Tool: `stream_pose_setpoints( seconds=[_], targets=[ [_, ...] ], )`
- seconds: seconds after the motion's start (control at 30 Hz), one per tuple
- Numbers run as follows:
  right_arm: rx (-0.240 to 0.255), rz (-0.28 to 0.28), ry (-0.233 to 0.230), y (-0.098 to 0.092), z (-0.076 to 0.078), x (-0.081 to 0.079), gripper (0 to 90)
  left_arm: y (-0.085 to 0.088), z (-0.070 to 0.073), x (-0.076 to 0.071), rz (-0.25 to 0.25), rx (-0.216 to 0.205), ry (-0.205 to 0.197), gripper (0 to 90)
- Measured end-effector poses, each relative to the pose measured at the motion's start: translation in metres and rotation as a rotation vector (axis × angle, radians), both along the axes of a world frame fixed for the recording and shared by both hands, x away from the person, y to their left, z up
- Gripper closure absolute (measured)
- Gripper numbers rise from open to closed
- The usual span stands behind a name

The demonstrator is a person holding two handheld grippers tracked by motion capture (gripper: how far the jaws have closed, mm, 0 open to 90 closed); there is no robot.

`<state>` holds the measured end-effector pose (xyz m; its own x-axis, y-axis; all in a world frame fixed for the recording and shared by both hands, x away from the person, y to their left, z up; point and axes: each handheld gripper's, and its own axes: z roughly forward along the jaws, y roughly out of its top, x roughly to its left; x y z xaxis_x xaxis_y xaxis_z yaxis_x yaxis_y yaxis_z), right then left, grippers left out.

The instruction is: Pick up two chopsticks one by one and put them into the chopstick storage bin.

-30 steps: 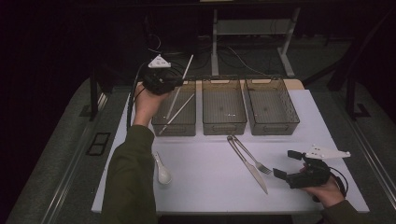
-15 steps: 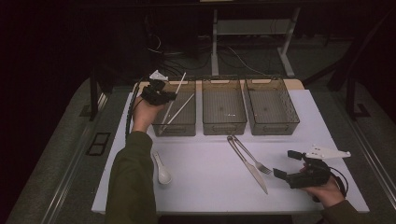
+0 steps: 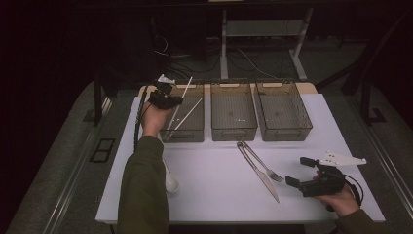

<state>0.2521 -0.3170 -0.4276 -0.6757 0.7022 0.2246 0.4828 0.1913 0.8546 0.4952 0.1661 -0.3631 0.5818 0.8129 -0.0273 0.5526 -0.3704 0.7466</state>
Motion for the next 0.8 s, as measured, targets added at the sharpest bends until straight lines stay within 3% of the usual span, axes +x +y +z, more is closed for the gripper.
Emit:
stream_pose_setpoints(
  seconds=[0.2, 0.37, 0.43, 0.6, 0.7, 0.8],
  targets=[
    [0.006, 0.0, 0.003, -0.001, 0.0, 0.0, 1.0, -0.006, -0.01, 0.008, 0.09, 0.047, 0.031, 84.2],
    [0.007, 0.002, 0.002, -0.001, 0.0, -0.001, 1.0, -0.012, -0.016, 0.011, 0.11, 0.069, 0.039, 83.6],
    [0.008, 0.003, -0.002, -0.001, 0.001, 0.0, 1.1, -0.013, -0.017, 0.011, 0.122, 0.088, 0.031, 79.1],
    [0.008, 0.003, -0.002, -0.001, 0.001, -0.001, 1.0, -0.014, -0.014, 0.009, 0.087, 0.074, 0.021, 75.6],
    [0.007, 0.004, -0.003, -0.001, 0.001, -0.001, 1.0, -0.015, -0.009, 0.006, 0.072, 0.076, 0.003, 71.1],
    [0.005, 0.004, -0.001, 0.0, 0.001, -0.001, 1.0, -0.016, -0.002, 0.002, 0.051, 0.051, -0.005, 64.3]
  ],
)
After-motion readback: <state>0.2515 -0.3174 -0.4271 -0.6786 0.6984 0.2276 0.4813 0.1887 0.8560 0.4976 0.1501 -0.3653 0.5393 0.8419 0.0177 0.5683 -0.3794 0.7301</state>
